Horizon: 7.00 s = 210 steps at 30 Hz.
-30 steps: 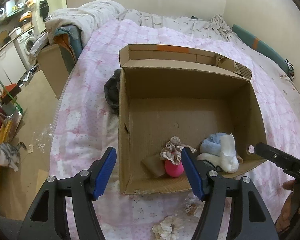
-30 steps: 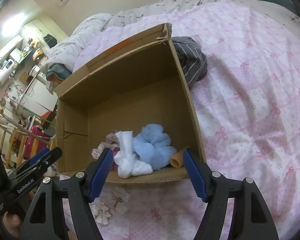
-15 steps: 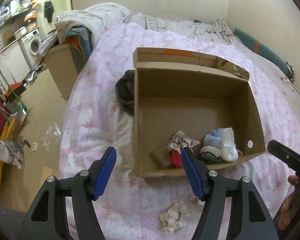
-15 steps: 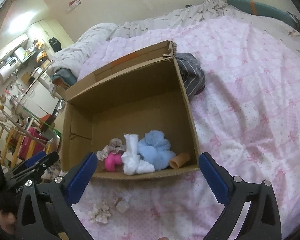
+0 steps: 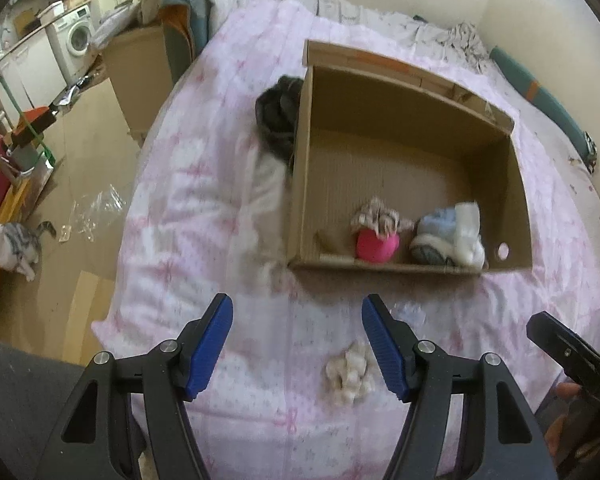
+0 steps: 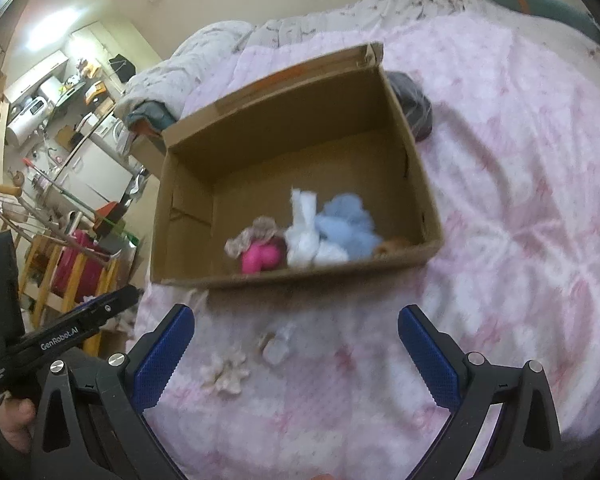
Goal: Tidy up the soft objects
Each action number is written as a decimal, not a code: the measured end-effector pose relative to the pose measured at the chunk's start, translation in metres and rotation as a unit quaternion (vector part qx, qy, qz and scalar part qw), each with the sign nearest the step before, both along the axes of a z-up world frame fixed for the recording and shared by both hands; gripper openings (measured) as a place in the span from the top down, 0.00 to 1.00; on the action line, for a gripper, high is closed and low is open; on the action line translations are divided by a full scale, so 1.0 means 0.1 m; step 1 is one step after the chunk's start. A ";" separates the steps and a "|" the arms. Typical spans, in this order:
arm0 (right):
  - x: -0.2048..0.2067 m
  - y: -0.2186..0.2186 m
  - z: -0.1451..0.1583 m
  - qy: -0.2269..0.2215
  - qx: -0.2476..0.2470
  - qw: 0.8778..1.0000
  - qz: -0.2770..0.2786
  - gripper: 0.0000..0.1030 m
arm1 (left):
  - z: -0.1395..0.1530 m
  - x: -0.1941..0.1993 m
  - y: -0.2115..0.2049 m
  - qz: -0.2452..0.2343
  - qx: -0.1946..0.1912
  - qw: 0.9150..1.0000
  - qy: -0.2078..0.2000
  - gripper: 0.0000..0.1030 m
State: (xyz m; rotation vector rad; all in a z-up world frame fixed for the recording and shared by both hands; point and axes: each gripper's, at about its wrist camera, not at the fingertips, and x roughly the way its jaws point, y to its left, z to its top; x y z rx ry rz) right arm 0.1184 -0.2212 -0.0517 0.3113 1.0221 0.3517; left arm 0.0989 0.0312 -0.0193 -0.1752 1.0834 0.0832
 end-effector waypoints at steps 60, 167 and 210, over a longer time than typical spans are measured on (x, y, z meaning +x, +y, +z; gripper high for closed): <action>0.30 1.38 -1.07 0.086 -0.229 0.960 0.134 0.03 | -0.41 0.12 0.11 0.069 -0.005 0.995 0.072 0.83; 0.71 -0.07 0.15 -0.062 -0.013 0.998 -0.007 0.00 | 0.12 0.80 -0.40 -0.058 0.056 0.993 -0.086 0.38; -0.20 0.13 0.40 -0.142 -0.115 0.983 -0.023 0.00 | 0.33 -0.23 -0.31 -0.039 0.040 0.985 -0.161 0.00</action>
